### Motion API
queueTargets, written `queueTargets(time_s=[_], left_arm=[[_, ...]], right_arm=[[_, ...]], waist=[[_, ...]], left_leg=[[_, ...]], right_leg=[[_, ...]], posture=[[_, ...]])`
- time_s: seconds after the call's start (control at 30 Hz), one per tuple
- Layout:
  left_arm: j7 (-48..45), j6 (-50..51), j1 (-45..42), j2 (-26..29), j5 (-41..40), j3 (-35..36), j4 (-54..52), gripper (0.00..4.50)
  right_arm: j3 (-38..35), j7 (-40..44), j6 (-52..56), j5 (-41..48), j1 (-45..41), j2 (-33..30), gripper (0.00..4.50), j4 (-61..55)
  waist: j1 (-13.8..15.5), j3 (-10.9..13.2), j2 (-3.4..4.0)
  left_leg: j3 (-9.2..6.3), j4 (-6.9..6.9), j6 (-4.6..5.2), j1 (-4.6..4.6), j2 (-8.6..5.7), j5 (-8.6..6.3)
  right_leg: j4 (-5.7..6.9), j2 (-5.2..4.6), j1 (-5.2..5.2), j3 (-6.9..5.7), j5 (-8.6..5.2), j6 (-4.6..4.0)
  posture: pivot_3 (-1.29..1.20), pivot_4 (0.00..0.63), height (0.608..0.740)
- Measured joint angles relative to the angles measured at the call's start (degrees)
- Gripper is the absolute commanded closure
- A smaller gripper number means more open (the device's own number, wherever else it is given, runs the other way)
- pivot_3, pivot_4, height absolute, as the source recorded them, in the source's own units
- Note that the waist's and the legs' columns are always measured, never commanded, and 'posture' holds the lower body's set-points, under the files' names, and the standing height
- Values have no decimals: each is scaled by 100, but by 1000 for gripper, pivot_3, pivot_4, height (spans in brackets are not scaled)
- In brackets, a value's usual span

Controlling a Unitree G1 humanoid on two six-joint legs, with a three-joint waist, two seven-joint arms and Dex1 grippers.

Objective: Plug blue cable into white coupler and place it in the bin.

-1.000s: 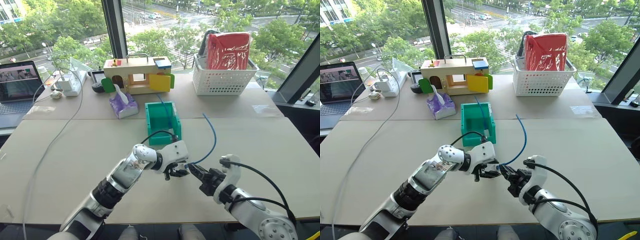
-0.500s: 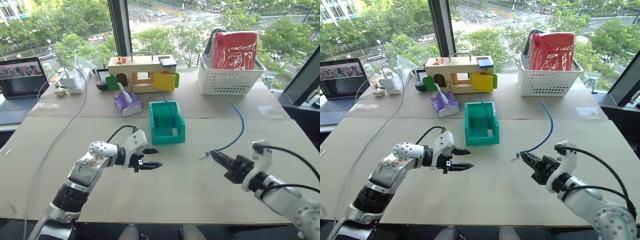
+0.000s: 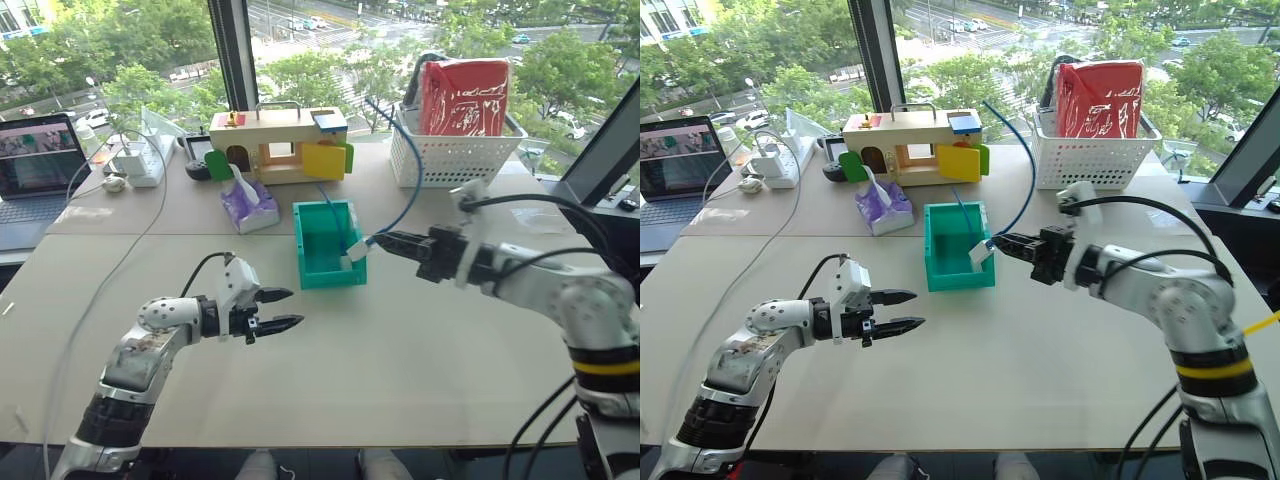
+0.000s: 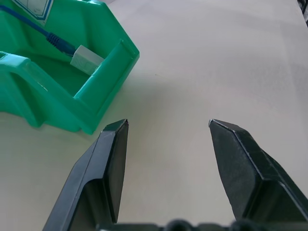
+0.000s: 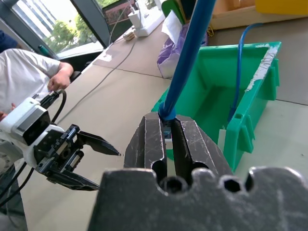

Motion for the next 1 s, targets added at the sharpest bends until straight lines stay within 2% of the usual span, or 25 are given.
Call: queueTargets(time_s=[0.1, 0.2, 0.27, 0.4, 0.53, 0.63, 0.77, 0.87, 0.93, 1.0], left_arm=[[238, 145, 53, -81, -7, -44, -199, 1626], [371, 232, 163, -59, -4, -71, -342, 1626], [465, 240, 223, -46, 4, -74, -364, 1590], [596, 242, 230, 61, 23, -75, -365, 1590], [639, 241, 203, 66, 21, -89, -365, 1590], [663, 236, 89, 65, 22, -108, -360, 1590], [740, 213, -54, 44, 22, -108, -325, 1590], [803, 130, -126, -12, -1, -18, -162, 1590], [972, 71, -248, -135, 1, 141, 70, 1590], [1166, -46, -317, -231, 5, 304, 213, 1590]], right_arm=[[1162, 1068, -803, -1795, -989, 389, 4500, 1200], [1376, 1668, -1228, -2525, -1328, 968, 4500, 2202], [1408, 2046, -1473, -2915, -1505, 1292, 3763, 2792], [1406, 2540, -1791, -3523, -1688, 1425, 2484, 3252], [1129, 2677, -1923, -3807, -1749, 1577, 1073, 3465], [656, 2636, -1859, -3829, -1759, 1607, 52, 3394], [-110, 2462, -1315, -3495, -1729, 1487, 52, 2686], [-890, 2374, -713, -2922, -1375, 1168, 52, 1659], [-1448, 2340, -823, -2753, -620, 873, 52, 767], [-1789, 2181, -1068, -2813, 10, 810, 52, 364]], waist=[[-20, 4, 1], [-12, 5, 2], [9, 13, 4], [17, 17, 6], [-11, 19, 7], [-14, 21, 7], [-4, 27, 9], [31, 28, 8], [73, 28, 7], [82, 28, 6]], left_leg=[[-1, -2, 0, 4, 3, 0], [-1, -4, 0, 0, 4, 0], [-4, -4, 0, -6, 3, 0], [-7, -4, -1, -5, 2, 0], [-7, -4, -1, 1, 2, 0], [-7, -4, -1, 3, 2, 0], [-9, -4, -1, -1, 2, 0], [-13, -6, -1, -4, 2, 0], [-14, -6, 0, -4, 1, 0], [-12, -5, -1, -3, 0, 0]], right_leg=[[4, 2, -3, -6, 0, 0], [3, 3, -4, -6, 1, -1], [4, 0, -5, -10, 3, -3], [5, -1, -7, -13, 4, -5], [14, 0, -6, -13, 5, -7], [16, 0, -6, -13, 5, -8], [15, 0, -7, -14, 5, -8], [12, 0, -4, -19, 5, -7], [5, -1, 2, -21, 5, -7], [6, -1, 2, -17, 5, -6]], posture=[[0, 150, 740], [0, 150, 740], [0, 150, 740], [0, 150, 740], [0, 150, 740], [0, 150, 740], [0, 150, 740], [0, 150, 740], [0, 150, 740], [0, 150, 740]])
